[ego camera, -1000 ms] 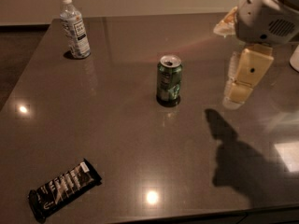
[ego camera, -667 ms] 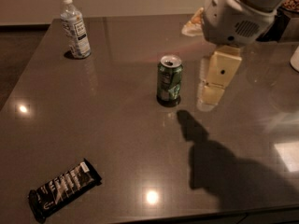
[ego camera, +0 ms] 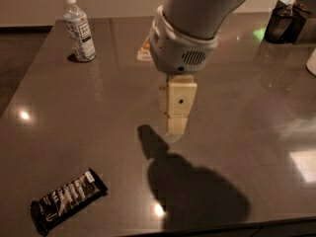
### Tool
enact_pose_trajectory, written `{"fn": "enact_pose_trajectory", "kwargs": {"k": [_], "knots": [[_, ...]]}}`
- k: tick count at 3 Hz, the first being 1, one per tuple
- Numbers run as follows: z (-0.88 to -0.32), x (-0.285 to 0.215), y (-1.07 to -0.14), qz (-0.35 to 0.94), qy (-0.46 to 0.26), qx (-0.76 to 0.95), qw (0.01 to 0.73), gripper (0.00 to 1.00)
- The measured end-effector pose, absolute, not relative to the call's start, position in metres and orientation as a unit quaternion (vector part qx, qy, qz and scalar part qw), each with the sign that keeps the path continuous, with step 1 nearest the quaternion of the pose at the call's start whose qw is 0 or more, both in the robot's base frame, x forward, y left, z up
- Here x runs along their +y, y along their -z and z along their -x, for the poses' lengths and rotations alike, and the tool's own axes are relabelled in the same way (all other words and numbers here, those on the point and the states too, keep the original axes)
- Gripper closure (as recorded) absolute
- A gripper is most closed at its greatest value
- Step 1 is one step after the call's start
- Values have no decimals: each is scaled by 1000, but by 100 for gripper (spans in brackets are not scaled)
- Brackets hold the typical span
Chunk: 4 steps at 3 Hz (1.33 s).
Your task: Move rxbar chocolate near green can
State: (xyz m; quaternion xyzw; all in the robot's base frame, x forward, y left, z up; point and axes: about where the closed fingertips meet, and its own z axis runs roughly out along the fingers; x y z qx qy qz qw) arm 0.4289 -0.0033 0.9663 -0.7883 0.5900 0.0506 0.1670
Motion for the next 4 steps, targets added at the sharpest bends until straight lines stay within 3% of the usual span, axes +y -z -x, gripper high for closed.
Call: {"fn": "enact_pose_trajectory", "kwargs": {"k": [4], "knots": [[-379,102,-876,852,-81,509,91,0]]}}
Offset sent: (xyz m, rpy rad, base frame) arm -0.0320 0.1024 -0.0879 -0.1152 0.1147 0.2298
